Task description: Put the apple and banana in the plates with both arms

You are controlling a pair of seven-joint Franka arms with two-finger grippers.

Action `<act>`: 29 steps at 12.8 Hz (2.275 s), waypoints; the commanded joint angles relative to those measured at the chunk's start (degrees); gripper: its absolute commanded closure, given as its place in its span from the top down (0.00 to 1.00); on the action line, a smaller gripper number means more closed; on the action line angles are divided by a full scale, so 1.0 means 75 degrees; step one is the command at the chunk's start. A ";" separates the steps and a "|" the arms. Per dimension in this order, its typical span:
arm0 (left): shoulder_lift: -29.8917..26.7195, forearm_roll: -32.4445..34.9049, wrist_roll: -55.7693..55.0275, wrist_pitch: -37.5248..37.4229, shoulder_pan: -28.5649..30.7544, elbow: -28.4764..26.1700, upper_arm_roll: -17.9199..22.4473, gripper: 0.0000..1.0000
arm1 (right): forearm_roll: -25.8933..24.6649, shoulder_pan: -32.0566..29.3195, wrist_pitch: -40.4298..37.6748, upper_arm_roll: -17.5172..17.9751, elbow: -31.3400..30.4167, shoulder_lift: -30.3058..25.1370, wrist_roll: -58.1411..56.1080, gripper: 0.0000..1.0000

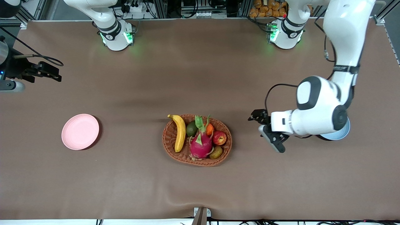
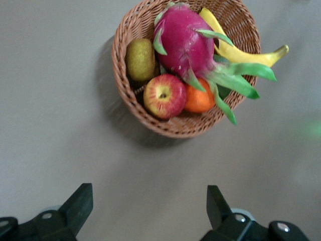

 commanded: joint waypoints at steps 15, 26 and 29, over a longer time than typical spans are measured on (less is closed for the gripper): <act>0.1635 -0.0552 0.1112 0.2225 -0.1311 0.0719 -0.0043 1.00 | 0.0020 0.0317 0.0439 -0.0046 0.0190 0.0628 0.0044 1.00; 0.2127 -0.0563 0.1440 0.2647 -0.1499 0.0859 -0.0043 1.00 | 0.0031 0.0609 0.0451 -0.0046 0.0178 0.0640 0.0055 1.00; 0.2162 -0.0563 0.1452 0.2694 -0.1522 0.0859 -0.0043 1.00 | 0.0031 0.0680 0.0463 -0.0034 0.0178 0.0640 0.0056 1.00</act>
